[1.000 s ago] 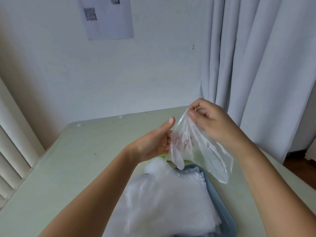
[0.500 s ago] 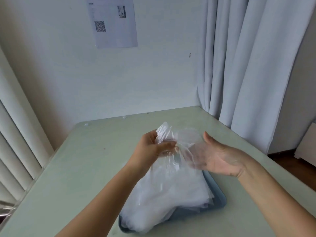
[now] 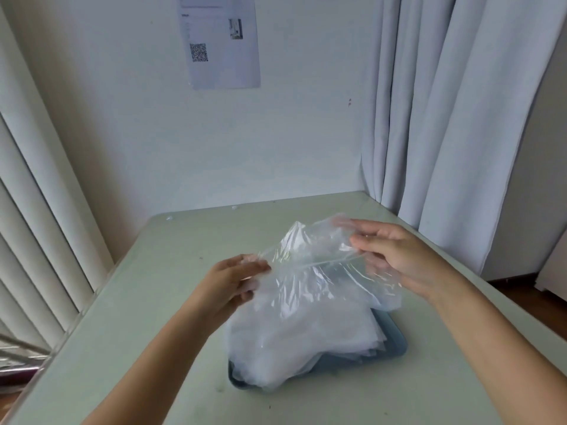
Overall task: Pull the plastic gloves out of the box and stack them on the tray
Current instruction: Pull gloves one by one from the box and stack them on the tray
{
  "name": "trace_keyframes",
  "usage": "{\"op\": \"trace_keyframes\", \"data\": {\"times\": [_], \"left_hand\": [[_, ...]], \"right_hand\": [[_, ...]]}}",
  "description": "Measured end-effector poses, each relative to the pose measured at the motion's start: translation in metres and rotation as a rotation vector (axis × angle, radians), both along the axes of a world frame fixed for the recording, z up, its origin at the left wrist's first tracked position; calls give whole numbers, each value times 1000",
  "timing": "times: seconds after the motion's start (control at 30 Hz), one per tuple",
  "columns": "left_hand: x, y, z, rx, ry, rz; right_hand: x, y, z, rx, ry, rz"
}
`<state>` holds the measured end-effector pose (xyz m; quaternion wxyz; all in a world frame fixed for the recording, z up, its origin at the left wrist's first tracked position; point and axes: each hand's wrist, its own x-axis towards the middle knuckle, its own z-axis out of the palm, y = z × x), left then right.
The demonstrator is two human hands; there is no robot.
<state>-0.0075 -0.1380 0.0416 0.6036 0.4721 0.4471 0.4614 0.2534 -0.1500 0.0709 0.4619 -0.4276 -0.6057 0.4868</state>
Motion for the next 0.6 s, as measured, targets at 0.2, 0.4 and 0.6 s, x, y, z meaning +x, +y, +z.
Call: {"op": "trace_keyframes", "data": {"times": [0.2,0.4,0.6], "left_hand": [[-27,-9,8,-4,-99,43],[-44,-19,2,117,175,152],[-25,-23,-16,620,772,318]], "right_hand": [[-26,12,-2,-128,36,118],[-25,34,-29,-180,-96,163],[-18,55,-82,-230,-305,123]]}}
